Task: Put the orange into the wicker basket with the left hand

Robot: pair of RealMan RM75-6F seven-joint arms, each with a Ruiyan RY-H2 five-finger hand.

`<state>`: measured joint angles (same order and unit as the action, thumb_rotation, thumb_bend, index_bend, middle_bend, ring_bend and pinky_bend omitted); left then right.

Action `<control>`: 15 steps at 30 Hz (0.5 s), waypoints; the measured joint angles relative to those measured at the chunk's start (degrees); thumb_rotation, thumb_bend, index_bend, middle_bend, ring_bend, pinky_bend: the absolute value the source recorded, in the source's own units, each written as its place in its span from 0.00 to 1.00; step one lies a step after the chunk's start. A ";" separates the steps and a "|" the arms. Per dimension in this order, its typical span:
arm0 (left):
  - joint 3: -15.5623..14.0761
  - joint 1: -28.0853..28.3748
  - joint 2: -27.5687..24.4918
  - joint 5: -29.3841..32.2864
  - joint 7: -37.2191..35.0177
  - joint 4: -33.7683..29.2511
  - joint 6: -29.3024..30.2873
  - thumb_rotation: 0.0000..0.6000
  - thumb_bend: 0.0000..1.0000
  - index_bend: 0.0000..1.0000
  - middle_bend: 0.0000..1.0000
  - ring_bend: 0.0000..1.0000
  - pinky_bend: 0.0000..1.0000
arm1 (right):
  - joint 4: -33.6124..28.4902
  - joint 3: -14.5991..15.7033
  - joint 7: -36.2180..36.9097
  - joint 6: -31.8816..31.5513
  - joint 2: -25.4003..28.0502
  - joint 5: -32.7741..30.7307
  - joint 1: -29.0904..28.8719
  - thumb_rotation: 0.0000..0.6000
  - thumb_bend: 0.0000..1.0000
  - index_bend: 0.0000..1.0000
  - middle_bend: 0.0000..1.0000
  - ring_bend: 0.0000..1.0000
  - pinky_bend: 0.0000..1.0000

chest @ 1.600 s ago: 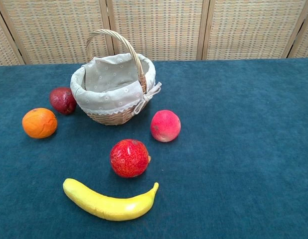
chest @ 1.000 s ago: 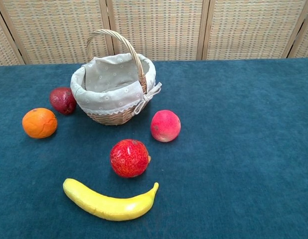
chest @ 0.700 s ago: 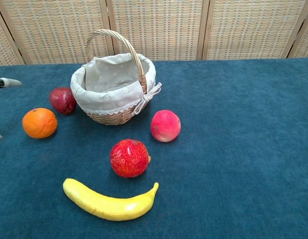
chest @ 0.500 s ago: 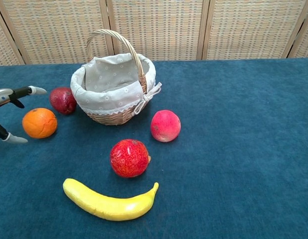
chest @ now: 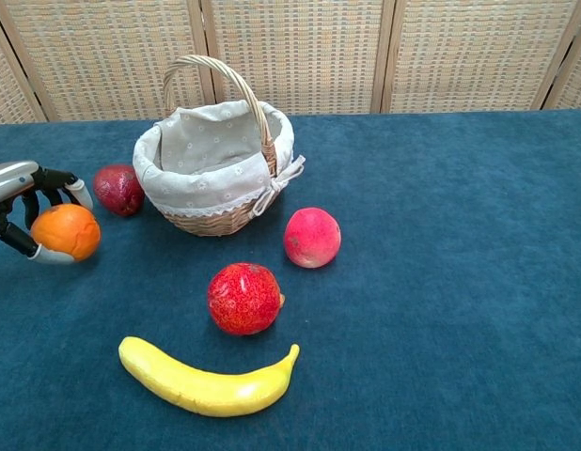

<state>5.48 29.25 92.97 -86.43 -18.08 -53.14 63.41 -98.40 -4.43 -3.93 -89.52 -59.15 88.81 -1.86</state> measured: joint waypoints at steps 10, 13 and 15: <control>5.16 0.96 -9.16 -1.39 -2.77 -13.85 9.65 1.00 0.11 0.48 0.49 0.45 0.54 | -0.03 0.02 1.04 0.22 0.39 -0.11 -0.10 1.00 0.00 0.00 0.00 0.00 0.00; 7.94 3.72 -11.11 -1.09 -0.88 -18.41 9.25 1.00 0.11 0.48 0.49 0.45 0.54 | 0.07 -0.09 0.88 0.72 0.29 -0.53 -0.33 1.00 0.00 0.00 0.00 0.00 0.00; 9.50 5.72 -11.42 0.00 1.72 -20.52 7.79 1.00 0.11 0.48 0.49 0.45 0.53 | 0.14 -0.19 0.87 1.11 0.23 -0.95 -0.50 1.00 0.00 0.00 0.00 0.00 0.00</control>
<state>14.98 34.96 81.55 -86.44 -16.36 -73.66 71.21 -98.26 -4.62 -3.06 -88.41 -58.93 87.87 -2.36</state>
